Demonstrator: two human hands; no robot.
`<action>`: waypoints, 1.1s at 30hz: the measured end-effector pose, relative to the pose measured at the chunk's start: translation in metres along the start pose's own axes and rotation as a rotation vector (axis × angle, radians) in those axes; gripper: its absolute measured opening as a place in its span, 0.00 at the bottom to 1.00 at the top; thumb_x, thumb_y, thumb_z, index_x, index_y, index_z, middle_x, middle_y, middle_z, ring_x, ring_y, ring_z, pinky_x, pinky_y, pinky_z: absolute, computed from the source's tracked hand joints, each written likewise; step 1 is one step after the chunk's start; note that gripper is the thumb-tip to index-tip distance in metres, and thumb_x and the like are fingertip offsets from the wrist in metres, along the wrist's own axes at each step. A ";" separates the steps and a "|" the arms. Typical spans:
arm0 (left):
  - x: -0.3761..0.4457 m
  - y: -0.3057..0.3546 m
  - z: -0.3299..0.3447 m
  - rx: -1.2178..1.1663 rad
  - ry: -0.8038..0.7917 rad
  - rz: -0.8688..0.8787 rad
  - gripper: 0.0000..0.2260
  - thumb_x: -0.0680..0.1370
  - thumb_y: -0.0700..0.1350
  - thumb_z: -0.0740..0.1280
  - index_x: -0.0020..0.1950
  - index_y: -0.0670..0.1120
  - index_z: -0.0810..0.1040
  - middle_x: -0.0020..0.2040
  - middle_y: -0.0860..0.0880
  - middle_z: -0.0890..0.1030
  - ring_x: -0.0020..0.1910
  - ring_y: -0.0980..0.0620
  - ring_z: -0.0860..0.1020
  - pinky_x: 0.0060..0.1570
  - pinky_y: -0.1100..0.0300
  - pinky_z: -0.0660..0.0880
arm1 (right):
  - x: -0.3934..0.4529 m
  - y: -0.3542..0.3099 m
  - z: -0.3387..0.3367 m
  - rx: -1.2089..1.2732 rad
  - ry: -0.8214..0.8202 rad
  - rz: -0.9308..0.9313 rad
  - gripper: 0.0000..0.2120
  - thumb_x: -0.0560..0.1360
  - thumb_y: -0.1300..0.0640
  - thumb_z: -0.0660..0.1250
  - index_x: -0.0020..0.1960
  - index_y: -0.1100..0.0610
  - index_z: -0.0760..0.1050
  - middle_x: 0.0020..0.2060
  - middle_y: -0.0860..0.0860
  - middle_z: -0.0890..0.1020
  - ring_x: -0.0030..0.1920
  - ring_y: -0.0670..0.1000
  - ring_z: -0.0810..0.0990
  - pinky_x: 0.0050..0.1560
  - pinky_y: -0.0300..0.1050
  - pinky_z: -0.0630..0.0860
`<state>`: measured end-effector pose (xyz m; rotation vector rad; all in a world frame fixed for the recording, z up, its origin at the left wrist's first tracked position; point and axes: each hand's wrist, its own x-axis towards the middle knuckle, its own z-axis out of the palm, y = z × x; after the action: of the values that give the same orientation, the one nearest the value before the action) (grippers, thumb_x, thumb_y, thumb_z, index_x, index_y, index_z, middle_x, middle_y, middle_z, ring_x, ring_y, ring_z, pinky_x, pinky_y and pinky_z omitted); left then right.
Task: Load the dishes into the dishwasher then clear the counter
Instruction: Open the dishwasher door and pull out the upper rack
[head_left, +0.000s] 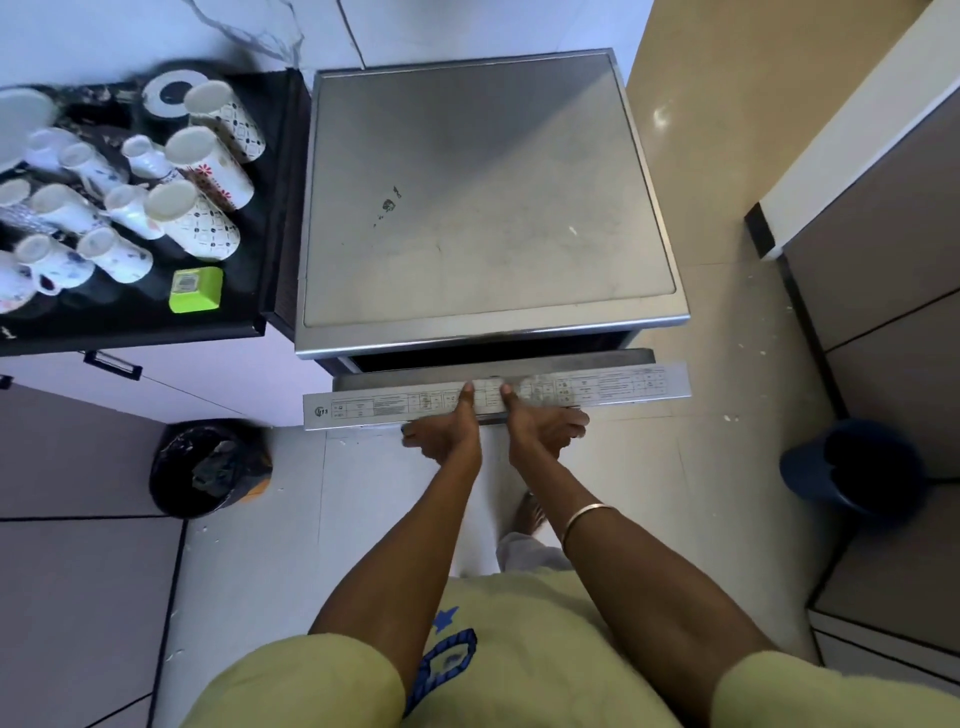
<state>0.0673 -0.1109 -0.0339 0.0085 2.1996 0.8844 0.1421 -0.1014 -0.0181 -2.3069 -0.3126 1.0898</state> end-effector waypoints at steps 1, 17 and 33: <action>-0.007 -0.003 -0.003 0.116 0.095 0.079 0.49 0.62 0.65 0.77 0.70 0.38 0.61 0.65 0.38 0.69 0.59 0.38 0.73 0.57 0.43 0.76 | -0.006 -0.001 -0.002 -0.047 0.050 -0.022 0.55 0.57 0.40 0.82 0.71 0.60 0.55 0.67 0.62 0.67 0.63 0.63 0.72 0.55 0.57 0.74; 0.046 -0.047 -0.053 1.061 -0.262 1.163 0.32 0.80 0.55 0.63 0.80 0.46 0.54 0.79 0.43 0.56 0.78 0.38 0.49 0.76 0.44 0.47 | 0.045 0.062 -0.044 -1.026 -0.201 -1.152 0.35 0.81 0.49 0.60 0.80 0.59 0.48 0.79 0.55 0.53 0.78 0.63 0.50 0.77 0.58 0.47; 0.024 -0.232 -0.089 1.103 -0.233 1.057 0.31 0.81 0.44 0.63 0.81 0.48 0.52 0.80 0.45 0.54 0.79 0.37 0.47 0.75 0.44 0.57 | 0.066 0.222 -0.108 -1.169 -0.388 -1.254 0.34 0.78 0.64 0.61 0.79 0.61 0.49 0.78 0.58 0.57 0.78 0.60 0.52 0.77 0.53 0.48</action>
<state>0.0514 -0.3336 -0.1449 1.7867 2.0954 -0.0049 0.2608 -0.2952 -0.1339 -1.8284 -2.6220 0.6248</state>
